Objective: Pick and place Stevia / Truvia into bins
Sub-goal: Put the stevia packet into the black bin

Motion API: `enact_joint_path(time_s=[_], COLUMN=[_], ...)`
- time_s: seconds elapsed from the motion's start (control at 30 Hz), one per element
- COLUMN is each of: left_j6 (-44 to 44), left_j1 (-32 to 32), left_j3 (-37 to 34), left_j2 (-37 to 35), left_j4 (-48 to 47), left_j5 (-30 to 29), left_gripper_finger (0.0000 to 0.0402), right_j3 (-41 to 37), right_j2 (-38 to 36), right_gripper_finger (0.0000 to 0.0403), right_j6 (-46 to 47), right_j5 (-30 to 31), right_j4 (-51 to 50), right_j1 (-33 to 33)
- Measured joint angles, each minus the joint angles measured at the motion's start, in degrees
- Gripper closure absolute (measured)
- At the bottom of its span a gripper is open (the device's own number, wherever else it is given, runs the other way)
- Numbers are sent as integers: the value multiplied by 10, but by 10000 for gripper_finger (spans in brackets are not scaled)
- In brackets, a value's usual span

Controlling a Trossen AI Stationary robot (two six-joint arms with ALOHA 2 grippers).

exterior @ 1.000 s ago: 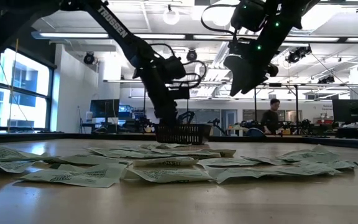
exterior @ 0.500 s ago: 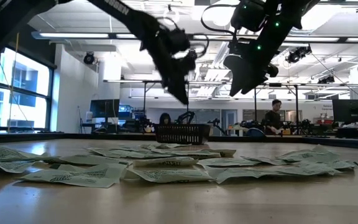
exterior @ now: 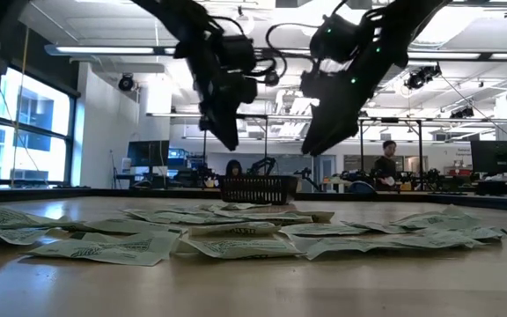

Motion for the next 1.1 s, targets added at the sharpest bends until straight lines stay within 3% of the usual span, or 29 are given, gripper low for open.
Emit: enact_joint_path(time_s=[0.13,0.23,0.37,0.57,1.1], left_j6=[-145,-207,-247,-316,-311], left_j1=[-32,-71,-118,-144,-139], left_j3=[-111,-153,-158,-158,-156], left_j2=[-51,-53,-33,-1,93], left_j4=[112,175,245,264,336], left_j5=[-49,-94,-157,-206,-224], left_gripper_finger=[259,259,259,259,259], right_j3=[0,0,0,0,0], right_j2=[0,-19,-48,-90,-104], right_gripper_finger=[157,157,157,157,157], right_j6=[104,152,179,235,312], right_j5=[69,107,117,128,205], right_j4=[-5,-21,-44,-87,-109], right_j1=[0,0,0,16,94])
